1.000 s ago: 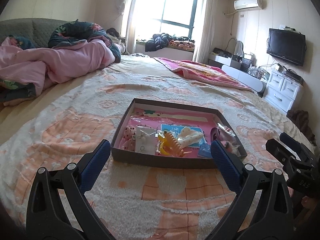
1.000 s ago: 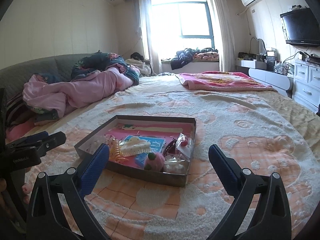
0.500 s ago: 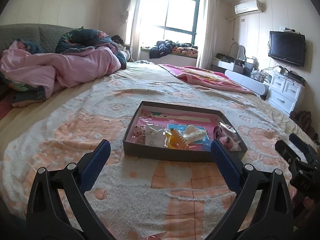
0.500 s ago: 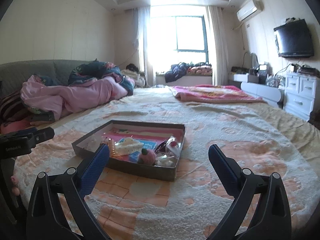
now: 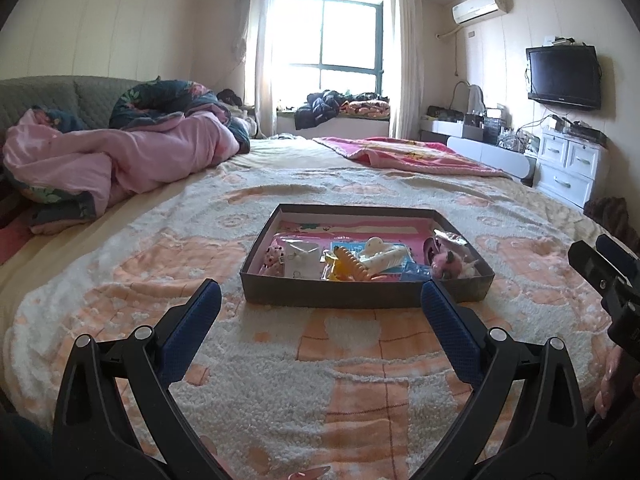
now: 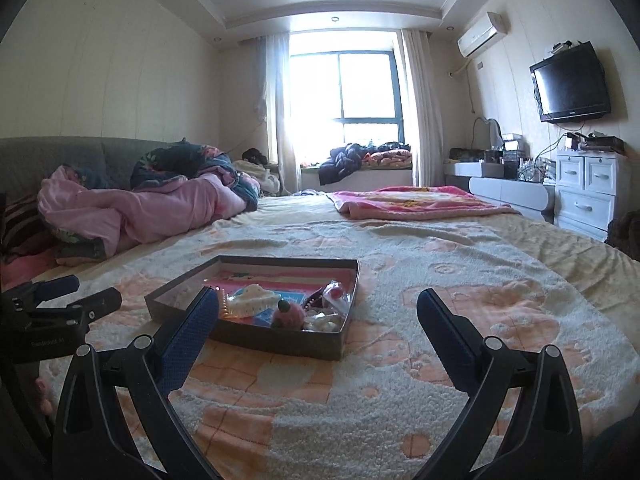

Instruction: Organize jewelry

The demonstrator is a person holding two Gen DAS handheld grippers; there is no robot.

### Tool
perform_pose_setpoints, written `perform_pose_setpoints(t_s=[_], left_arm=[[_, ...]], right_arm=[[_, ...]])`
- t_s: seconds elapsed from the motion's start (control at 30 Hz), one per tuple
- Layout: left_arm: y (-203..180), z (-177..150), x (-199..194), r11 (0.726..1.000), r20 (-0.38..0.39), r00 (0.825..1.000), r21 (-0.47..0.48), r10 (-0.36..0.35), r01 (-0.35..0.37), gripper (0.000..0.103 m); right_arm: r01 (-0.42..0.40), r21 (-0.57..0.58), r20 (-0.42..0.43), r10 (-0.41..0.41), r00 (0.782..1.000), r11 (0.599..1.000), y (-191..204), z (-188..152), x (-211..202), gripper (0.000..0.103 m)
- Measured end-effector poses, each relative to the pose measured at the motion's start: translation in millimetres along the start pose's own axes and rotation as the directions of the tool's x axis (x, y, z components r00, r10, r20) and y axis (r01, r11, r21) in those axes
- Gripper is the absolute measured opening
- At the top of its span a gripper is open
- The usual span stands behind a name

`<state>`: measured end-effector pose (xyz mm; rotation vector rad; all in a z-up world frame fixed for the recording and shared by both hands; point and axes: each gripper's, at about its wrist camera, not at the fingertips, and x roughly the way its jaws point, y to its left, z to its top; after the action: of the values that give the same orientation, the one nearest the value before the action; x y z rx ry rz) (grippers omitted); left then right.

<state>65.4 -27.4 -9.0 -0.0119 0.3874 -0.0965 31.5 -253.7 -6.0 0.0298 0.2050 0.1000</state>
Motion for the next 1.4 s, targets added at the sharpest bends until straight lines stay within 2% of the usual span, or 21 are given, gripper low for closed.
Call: perform_pose_setpoints(t_s=[0.47,1.4], left_arm=[[4,-4,19,1.0,-0.024,1.0,-0.014,0.012,-0.012,0.092],[5,-4,22,1.0,-0.024,1.0,-0.015,0.015,-0.015,0.092]], right_arm=[[-0.015,-0.016,-0.032,0.014,0.999,1.0,9,-13,27,0.097],[-0.009,-0.007,-0.051,0.009,0.999,1.0,3,-17,32,0.097]])
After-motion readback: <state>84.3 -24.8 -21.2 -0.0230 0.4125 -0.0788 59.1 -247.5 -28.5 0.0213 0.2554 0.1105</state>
